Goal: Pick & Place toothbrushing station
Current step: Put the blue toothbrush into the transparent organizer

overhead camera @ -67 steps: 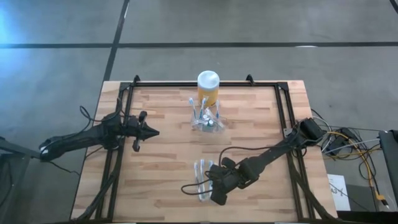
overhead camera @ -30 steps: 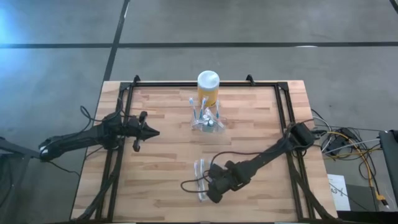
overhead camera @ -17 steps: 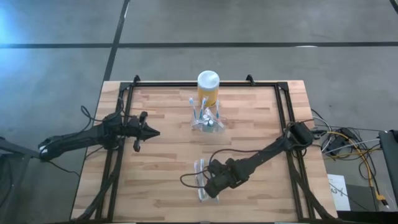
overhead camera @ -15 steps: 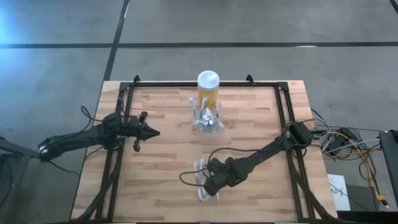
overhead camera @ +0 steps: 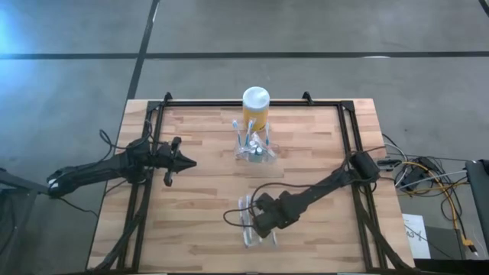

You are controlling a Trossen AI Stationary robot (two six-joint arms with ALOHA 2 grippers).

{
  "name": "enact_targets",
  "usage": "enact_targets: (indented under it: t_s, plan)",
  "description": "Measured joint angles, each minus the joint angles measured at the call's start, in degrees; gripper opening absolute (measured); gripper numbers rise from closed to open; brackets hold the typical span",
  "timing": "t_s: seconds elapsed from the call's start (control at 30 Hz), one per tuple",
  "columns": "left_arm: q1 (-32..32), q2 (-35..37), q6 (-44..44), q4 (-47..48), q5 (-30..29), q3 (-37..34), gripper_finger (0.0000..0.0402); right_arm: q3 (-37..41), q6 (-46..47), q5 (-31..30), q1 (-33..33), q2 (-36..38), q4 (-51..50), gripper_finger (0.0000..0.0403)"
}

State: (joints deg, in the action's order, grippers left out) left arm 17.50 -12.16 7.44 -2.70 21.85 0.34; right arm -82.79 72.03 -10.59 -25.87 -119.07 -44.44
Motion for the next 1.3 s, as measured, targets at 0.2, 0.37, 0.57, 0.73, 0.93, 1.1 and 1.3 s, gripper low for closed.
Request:
enact_targets:
  t_s: [0.2, 0.37, 0.57, 0.73, 0.93, 1.1, 1.3]
  plan:
    - [0.0, 0.0, 0.0, 0.0, 0.0, 0.0, 0.0025, -0.1, -1.6, 0.4, -0.1, 0.7, -0.5, 0.0191]
    - [0.0, 0.0, 0.0, 0.0, 0.0, 0.0, 0.0025, 0.2, -1.8, 2.7, -0.1, 0.1, -0.7, 0.0191]
    - [-0.1, -0.1, 0.0, 0.0, 0.0, 0.0, 0.0025, 0.2, -8.8, 5.6, 0.1, -1.5, -0.8, 0.0167]
    - [-0.1, -0.2, 0.0, 0.0, 0.0, 0.0, 0.0025, 0.2, -12.6, 4.0, 0.1, -1.8, -0.8, 0.0089]
    - [-0.1, -0.2, -0.1, 0.0, 0.0, 0.0, 0.0025, 0.6, -18.4, -1.9, -0.2, -0.1, 0.8, 0.0018]
    - [0.0, -0.2, -0.1, 0.0, 0.0, 0.0, 0.0025, 0.7, -21.4, -8.4, -0.4, 5.2, 1.9, 0.0014]
    - [0.0, -0.3, -0.2, -0.1, 0.0, 0.0, 0.0025, 1.3, -26.3, -13.9, -2.3, 12.7, 4.2, 0.0013]
